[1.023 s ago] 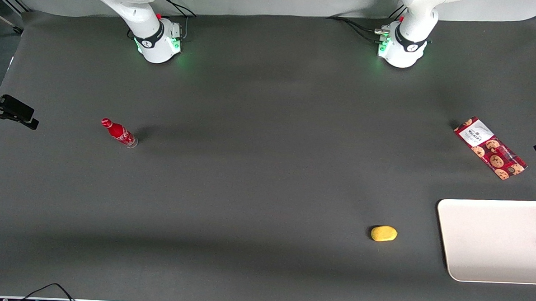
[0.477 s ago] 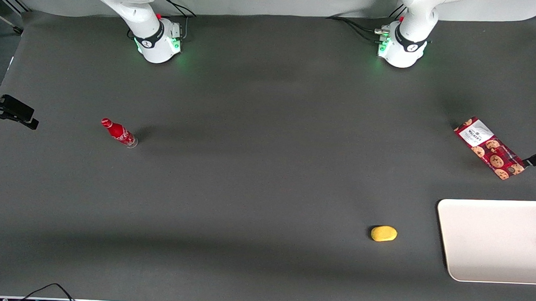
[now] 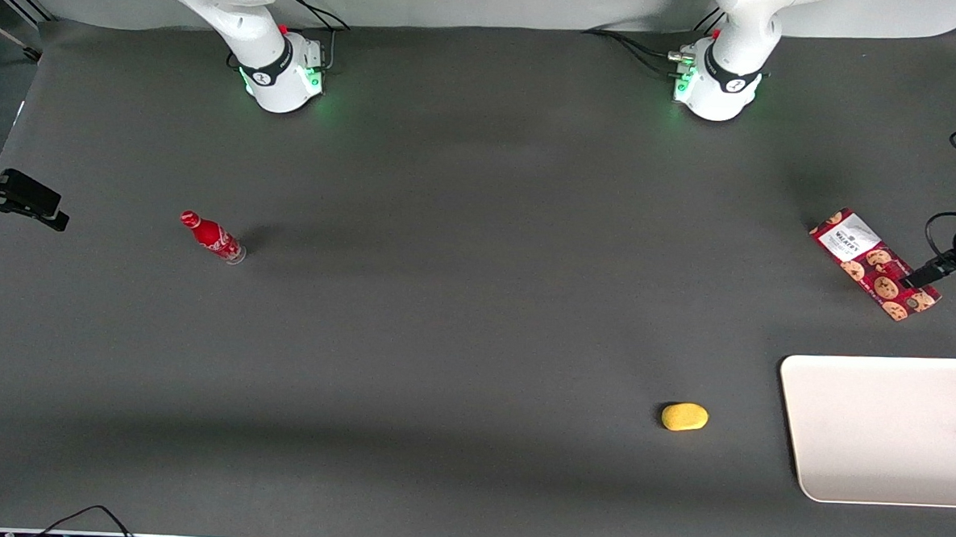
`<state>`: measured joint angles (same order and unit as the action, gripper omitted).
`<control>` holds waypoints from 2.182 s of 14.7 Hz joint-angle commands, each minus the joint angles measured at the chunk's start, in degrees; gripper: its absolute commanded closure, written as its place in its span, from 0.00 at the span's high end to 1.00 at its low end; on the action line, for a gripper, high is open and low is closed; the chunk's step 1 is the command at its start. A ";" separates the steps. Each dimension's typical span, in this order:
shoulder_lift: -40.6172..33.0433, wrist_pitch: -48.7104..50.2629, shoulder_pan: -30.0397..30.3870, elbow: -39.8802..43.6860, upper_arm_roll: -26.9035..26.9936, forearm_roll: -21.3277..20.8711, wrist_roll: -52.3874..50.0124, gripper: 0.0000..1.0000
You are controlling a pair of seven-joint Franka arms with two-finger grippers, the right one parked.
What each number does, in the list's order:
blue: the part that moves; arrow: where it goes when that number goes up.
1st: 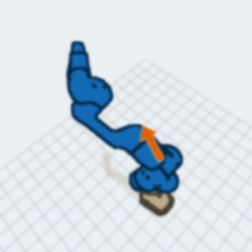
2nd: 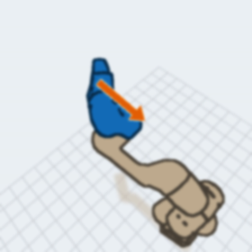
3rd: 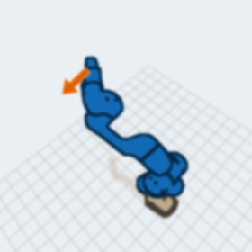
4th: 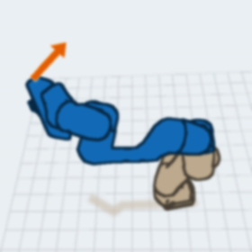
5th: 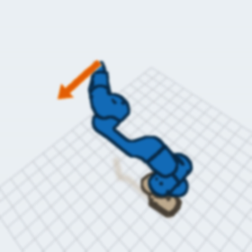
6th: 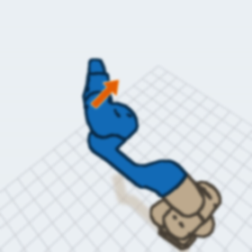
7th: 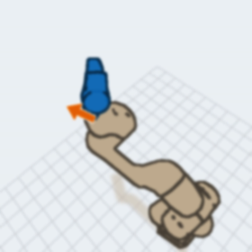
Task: Place red cookie box on tray
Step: 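Lift the cookie box with the left gripper and swing toward the white tray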
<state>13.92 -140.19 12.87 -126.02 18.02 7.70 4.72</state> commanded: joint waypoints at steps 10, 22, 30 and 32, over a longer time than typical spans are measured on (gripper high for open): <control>3.40 -5.27 -0.30 -5.38 0.44 0.91 1.43 1.00; 3.92 -3.60 -1.00 -5.38 0.26 1.09 1.43 0.08; 1.64 7.62 -1.45 3.29 0.00 0.39 5.65 0.00; 1.20 16.83 -1.62 10.84 0.00 0.13 5.92 0.00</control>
<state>17.26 -134.90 11.87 -124.00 17.60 7.96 9.04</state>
